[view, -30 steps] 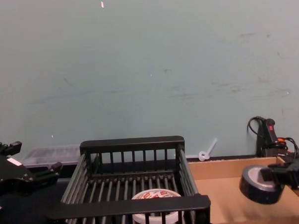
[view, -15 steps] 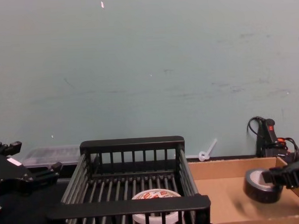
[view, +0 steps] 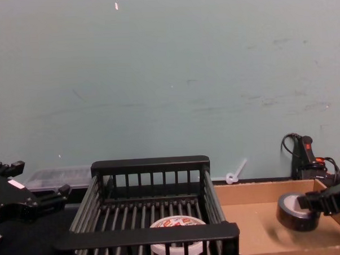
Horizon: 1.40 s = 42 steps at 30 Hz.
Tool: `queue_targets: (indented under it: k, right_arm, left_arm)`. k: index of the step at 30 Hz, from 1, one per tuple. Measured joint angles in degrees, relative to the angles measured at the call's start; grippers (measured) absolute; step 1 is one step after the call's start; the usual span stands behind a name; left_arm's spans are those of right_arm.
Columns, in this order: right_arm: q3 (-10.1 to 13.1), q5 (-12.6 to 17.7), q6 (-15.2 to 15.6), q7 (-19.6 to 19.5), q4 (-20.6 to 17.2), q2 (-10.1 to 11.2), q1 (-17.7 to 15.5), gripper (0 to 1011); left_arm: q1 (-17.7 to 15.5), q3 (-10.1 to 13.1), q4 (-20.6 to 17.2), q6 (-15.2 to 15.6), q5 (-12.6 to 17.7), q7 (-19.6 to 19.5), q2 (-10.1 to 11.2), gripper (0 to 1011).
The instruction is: Pick up the white tape and place it into the black box , Pick up the silver tape and place it into the brown box.
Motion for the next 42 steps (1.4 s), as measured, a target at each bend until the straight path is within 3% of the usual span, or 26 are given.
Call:
queue_targets:
  k: [11, 26, 34, 38, 42]
  right_arm:
    - [0.0, 0.2, 0.1, 0.0, -0.2, 0.1, -0.1, 207]
    - [0.0, 0.3, 0.1, 0.0, -0.4, 0.2, -0.2, 700]
    - [0.0, 0.3, 0.1, 0.0, -0.4, 0.2, -0.2, 915]
    - [0.0, 0.3, 0.1, 0.0, -0.4, 0.2, -0.2, 1000]
    - [0.0, 0.3, 0.1, 0.0, -0.4, 0.2, -0.2, 1002]
  left_arm:
    - [0.0, 0.0, 0.0, 0.0, 0.0, 0.0, 0.0, 1001]
    - [0.0, 0.0, 0.0, 0.0, 0.0, 0.0, 0.0, 1001]
    - [0.0, 0.0, 0.0, 0.0, 0.0, 0.0, 0.0, 1002]
    - [0.0, 0.0, 0.0, 0.0, 0.0, 0.0, 0.0, 1001]
    - [0.0, 0.0, 0.0, 0.0, 0.0, 0.0, 0.0, 1001]
